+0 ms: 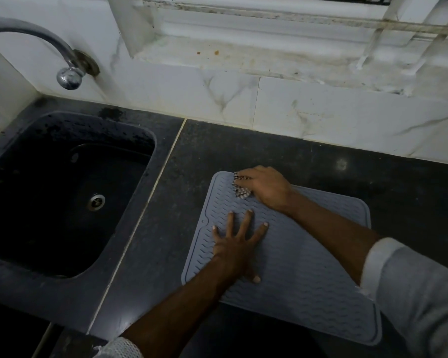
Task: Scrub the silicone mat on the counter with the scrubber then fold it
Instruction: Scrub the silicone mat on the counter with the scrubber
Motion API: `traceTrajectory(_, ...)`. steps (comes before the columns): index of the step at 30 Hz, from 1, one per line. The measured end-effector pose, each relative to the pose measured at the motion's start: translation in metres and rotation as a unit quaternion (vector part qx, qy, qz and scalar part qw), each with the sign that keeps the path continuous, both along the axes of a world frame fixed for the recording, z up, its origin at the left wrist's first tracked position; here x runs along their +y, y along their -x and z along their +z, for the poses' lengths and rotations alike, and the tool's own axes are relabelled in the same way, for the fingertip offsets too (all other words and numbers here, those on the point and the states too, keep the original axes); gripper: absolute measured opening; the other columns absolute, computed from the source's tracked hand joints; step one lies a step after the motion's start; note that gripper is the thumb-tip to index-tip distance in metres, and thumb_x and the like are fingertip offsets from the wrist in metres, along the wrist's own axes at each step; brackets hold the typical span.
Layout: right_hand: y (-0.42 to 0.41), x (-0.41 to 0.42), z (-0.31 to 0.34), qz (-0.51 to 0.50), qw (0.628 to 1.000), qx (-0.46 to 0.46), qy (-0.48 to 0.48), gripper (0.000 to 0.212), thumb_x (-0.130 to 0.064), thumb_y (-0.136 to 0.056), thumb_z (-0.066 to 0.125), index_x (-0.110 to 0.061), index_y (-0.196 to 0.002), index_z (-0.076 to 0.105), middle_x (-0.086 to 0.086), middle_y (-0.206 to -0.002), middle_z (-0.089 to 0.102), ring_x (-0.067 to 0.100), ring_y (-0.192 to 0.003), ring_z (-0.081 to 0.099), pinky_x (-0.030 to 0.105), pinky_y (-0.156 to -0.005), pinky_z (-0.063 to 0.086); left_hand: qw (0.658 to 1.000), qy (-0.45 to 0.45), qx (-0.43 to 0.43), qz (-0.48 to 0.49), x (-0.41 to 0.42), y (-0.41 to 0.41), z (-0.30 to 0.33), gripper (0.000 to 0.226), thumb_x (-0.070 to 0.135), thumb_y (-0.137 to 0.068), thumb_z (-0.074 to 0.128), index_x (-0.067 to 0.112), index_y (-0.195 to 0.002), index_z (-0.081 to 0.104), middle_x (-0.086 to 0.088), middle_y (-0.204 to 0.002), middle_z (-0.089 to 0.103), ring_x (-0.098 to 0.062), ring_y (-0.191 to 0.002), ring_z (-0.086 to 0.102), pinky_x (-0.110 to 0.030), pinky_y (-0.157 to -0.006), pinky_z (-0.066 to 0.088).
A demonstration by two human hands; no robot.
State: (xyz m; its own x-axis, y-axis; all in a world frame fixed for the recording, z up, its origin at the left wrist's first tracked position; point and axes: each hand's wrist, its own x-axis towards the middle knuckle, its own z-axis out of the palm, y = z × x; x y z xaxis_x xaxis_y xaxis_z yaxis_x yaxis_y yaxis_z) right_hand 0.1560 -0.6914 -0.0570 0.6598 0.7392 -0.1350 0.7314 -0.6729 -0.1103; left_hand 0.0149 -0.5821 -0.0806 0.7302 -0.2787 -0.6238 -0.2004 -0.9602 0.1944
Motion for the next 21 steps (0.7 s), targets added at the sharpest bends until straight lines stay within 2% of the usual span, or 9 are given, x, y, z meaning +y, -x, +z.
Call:
traceTrajectory(3, 0.008, 0.011, -0.011, 0.007, 0.999, 0.004, 0.044, 0.048, -0.022, -0.094, 0.048, -0.029, -0.14, 0.036, 0.0, -0.152, 0.029, 0.027, -0.133, 0.031, 0.042, -0.107, 0.028, 1.0, -0.005, 0.002, 0.001, 0.0, 0.001, 0.001, 0.129, 0.058, -0.065, 0.077, 0.045, -0.142, -0.026, 0.002, -0.148, -0.042, -0.04, -0.134, -0.035, -0.077, -0.102, -0.005)
traceTrajectory(5, 0.012, -0.007, -0.016, -0.004, 0.999, 0.013, 0.035, 0.051, -0.02, -0.093, 0.046, -0.029, -0.141, 0.033, -0.001, -0.154, 0.026, 0.026, -0.136, 0.027, 0.042, -0.109, 0.024, 1.0, -0.002, 0.002, 0.002, 0.0, 0.001, 0.003, 0.128, 0.057, -0.066, 0.077, 0.045, -0.143, -0.025, 0.002, -0.149, -0.041, -0.039, -0.135, -0.035, -0.076, -0.102, -0.005)
traceTrajectory(10, 0.015, -0.052, -0.017, -0.026, 0.999, 0.014, 0.031, 0.057, -0.011, -0.087, 0.055, -0.03, -0.139, 0.038, -0.002, -0.15, 0.033, 0.024, -0.132, 0.032, 0.04, -0.106, 0.027, 1.0, 0.001, 0.006, 0.006, -0.001, 0.002, 0.008, 0.128, 0.054, -0.066, 0.078, 0.044, -0.144, -0.023, 0.0, -0.149, -0.042, -0.039, -0.134, -0.036, -0.076, -0.103, -0.003)
traceTrajectory(13, 0.014, -0.042, -0.011, -0.031, 0.999, 0.01, 0.003, 0.053, -0.014, -0.087, 0.057, -0.029, -0.135, 0.044, -0.001, -0.147, 0.039, 0.024, -0.13, 0.036, 0.04, -0.105, 0.028, 1.0, 0.007, 0.006, 0.006, 0.0, 0.002, 0.008, 0.128, 0.054, -0.067, 0.078, 0.044, -0.144, -0.023, 0.0, -0.149, -0.041, -0.039, -0.134, -0.036, -0.076, -0.103, -0.004)
traceTrajectory(15, 0.012, -0.021, -0.008, -0.027, 1.0, 0.004, -0.01, 0.048, -0.019, -0.091, 0.051, -0.028, -0.137, 0.041, -0.001, -0.149, 0.035, 0.026, -0.132, 0.032, 0.041, -0.107, 0.026, 1.0, 0.011, 0.009, 0.006, 0.0, 0.002, 0.007, 0.128, 0.054, -0.067, 0.078, 0.045, -0.143, -0.024, 0.001, -0.149, -0.041, -0.039, -0.134, -0.036, -0.077, -0.102, -0.005)
traceTrajectory(18, 0.014, 0.012, -0.011, -0.008, 1.0, -0.002, 0.024, 0.048, -0.022, -0.094, 0.048, -0.028, -0.14, 0.035, 0.0, -0.152, 0.028, 0.027, -0.135, 0.027, 0.043, -0.109, 0.026, 1.0, 0.001, 0.013, 0.004, 0.0, 0.001, 0.005, 0.128, 0.055, -0.066, 0.077, 0.045, -0.143, -0.025, 0.001, -0.148, -0.042, -0.039, -0.134, -0.037, -0.077, -0.102, -0.006)
traceTrajectory(21, 0.017, 0.007, -0.017, -0.002, 0.999, 0.0, 0.043, 0.052, -0.02, -0.093, 0.048, -0.027, -0.142, 0.032, 0.0, -0.154, 0.024, 0.027, -0.138, 0.024, 0.044, -0.11, 0.024, 1.0, 0.002, 0.007, 0.008, 0.0, 0.001, 0.001, 0.128, 0.056, -0.066, 0.077, 0.046, -0.142, -0.025, 0.001, -0.148, -0.042, -0.039, -0.134, -0.037, -0.076, -0.101, -0.007)
